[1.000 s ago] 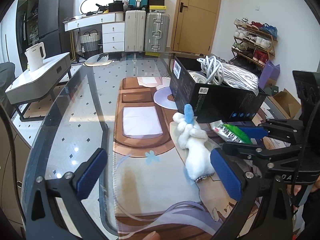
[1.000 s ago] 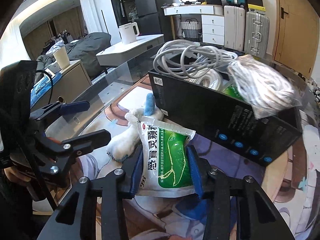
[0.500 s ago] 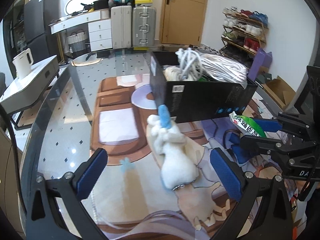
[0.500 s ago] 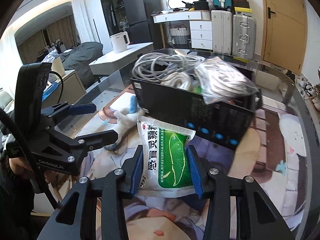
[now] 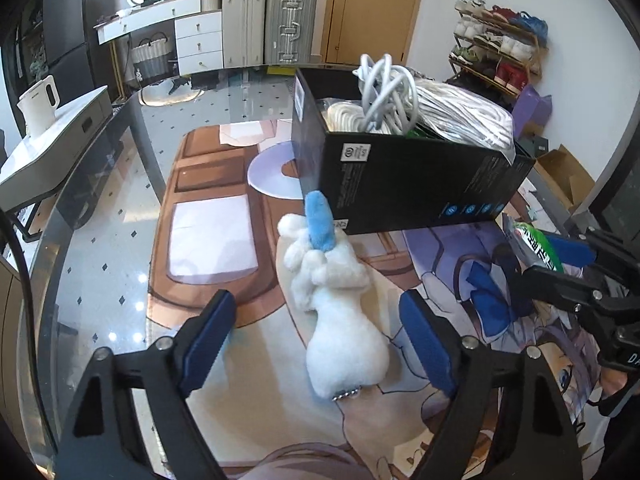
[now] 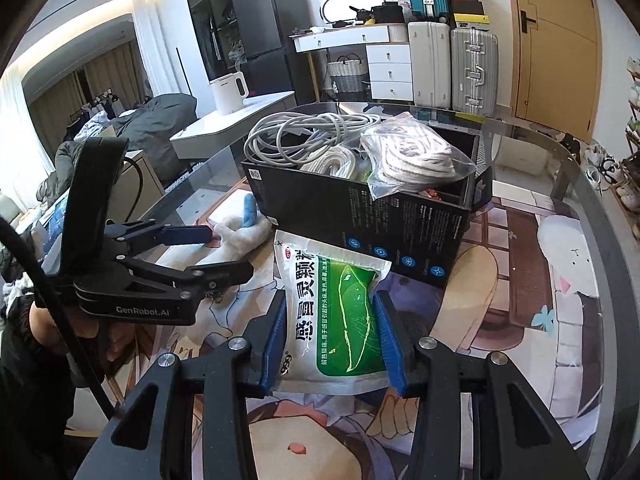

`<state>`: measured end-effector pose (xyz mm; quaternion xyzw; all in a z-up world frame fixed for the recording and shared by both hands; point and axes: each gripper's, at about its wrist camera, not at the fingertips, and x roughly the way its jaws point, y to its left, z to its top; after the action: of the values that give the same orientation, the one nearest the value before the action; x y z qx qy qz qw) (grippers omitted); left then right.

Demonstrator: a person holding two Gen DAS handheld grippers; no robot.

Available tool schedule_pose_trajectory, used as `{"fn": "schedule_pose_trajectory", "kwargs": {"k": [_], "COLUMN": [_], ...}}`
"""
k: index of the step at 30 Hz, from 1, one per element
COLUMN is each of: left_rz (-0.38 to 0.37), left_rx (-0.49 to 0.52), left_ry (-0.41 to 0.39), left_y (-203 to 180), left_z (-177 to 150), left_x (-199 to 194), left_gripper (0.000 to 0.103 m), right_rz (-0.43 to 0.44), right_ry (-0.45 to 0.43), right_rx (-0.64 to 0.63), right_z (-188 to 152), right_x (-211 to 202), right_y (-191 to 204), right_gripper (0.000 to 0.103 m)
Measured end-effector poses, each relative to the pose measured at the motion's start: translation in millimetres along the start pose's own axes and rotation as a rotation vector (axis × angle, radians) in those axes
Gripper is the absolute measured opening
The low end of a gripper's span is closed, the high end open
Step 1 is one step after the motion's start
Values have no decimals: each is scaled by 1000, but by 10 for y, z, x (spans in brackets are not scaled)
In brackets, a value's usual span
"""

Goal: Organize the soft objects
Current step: 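Grasp the white plush toy with the left gripper while the right gripper holds the packet, then carry the plush toy and green packet over the black box with both grippers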

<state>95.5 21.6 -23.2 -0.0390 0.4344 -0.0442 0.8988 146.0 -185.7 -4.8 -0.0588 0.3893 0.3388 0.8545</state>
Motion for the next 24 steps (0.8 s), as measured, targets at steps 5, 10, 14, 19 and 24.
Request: {"fn": "schedule_pose_trajectory", "kwargs": {"k": [5,10,14,19,24], "left_rz": [18,38,21,24,17], "left_rx": [28,47,61,76,86], "left_ry": [6,0,-11,-22,-54], "left_y": [-62,-97,-128,-175,-219], "left_z": [-1,-3,-10,-33,-51], "left_x": [27,12,-16,-47,-126], "left_gripper": [78,58,39,32,31], "right_rz": [1,0,-4,-12,-13], "right_ry": [-3,-4,-7,-11,-20], "right_rx": [4,5,7,11,14], "right_z": [-4,-10,-7,-22,-9], "right_x": [-4,-15,-35,-71,-115], "right_y": [6,2,-7,-8,-18], "right_gripper": [43,43,43,43,43]}}
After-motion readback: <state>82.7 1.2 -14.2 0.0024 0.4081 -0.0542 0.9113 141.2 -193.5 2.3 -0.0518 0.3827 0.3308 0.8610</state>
